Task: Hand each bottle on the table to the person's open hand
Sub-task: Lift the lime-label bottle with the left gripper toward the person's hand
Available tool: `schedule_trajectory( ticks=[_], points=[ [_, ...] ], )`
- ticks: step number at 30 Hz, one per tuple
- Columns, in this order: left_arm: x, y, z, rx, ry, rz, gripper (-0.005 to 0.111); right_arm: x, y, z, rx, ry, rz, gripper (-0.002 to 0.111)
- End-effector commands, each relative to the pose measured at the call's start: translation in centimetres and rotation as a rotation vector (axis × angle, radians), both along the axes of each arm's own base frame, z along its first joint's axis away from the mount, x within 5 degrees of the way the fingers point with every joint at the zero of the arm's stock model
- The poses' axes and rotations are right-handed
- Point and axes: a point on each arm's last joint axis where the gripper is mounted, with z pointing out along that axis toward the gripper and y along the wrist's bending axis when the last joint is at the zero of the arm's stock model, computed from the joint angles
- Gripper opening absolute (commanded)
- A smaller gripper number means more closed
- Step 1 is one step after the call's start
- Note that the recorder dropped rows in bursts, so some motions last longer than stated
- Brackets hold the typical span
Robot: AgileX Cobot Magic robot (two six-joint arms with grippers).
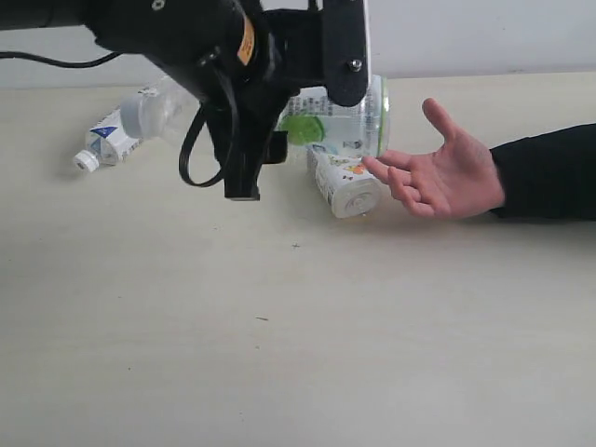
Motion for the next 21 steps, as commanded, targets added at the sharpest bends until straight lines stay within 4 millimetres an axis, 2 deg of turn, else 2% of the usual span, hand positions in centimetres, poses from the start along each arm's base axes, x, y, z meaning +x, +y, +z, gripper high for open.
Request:
schedule_trajectory(
  ticks=[1, 7, 13, 21],
  points=[
    [1.0, -1.6, 0.3, 0.008, -0.048, -0.086, 0.0, 0.0, 0.0, 0.0, 0.006, -0.007, 0.004, 0.0],
    [1.6, -4.1, -1.6, 0.273, -0.167, -0.508, 0.0, 0.0, 0.0, 0.0, 0.006, -0.007, 0.004, 0.0],
    [2.4, -8.0, -2.5, 0.277, -0.325, -0.694, 0.0, 0.0, 0.0, 0.0, 0.006, -0.007, 0.004, 0.0],
    [5.0, -11.9, -5.5, 0.424, -0.403, -0.877, 0.0, 0.0, 0.0, 0.0, 0.006, -0.007, 0.004, 0.0]
  ],
)
